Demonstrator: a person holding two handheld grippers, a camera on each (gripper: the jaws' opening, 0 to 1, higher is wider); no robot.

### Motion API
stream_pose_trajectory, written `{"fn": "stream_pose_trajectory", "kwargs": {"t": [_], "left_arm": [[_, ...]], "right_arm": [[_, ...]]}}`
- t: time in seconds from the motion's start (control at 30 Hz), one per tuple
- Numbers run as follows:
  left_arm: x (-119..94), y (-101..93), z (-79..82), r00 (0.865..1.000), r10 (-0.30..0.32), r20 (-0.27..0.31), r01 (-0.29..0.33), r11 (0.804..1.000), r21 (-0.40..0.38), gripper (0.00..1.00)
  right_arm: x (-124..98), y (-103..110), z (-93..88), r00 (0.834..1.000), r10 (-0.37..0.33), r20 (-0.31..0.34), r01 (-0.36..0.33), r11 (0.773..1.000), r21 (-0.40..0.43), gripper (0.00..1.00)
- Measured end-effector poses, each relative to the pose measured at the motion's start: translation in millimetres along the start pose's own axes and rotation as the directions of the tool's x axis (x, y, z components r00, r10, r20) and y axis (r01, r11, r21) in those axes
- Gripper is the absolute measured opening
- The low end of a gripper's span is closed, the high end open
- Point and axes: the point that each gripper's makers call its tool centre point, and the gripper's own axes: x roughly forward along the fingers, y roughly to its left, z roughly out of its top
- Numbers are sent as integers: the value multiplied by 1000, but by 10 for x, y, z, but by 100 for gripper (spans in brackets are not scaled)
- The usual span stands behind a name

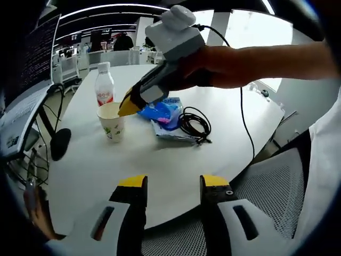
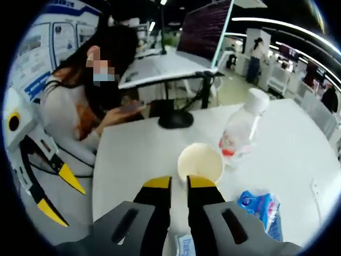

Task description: Arrange the tabletop items into an orderly group along one side of the table until the central work area is clear of visible clutter.

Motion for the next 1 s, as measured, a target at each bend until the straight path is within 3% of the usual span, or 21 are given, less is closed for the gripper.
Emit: {"fn": "stream_pose_trajectory", "kwargs": {"t": [0.3,0.43,0.63,0.83,1.0], "left_arm": [[63,-79,46,1000,-30,-11,30,999,26,38],[85,-103,76,999,-41,-16,42,998,41,38],[100,-73,101,999,-41,-17,42,998,48,38],[107,-28,130,999,-37,-22,38,998,56,38],[123,54,202,1000,-22,-13,22,999,48,38]], "right_arm": [[-401,-140,-77,996,-57,74,48,993,110,8],[-566,-232,-193,990,-101,94,84,982,167,8],[-815,-378,-546,981,-177,79,150,952,267,7],[-1060,-486,-942,968,-244,59,203,898,391,6],[-1233,-526,-1196,959,-280,40,235,867,439,6]]}}
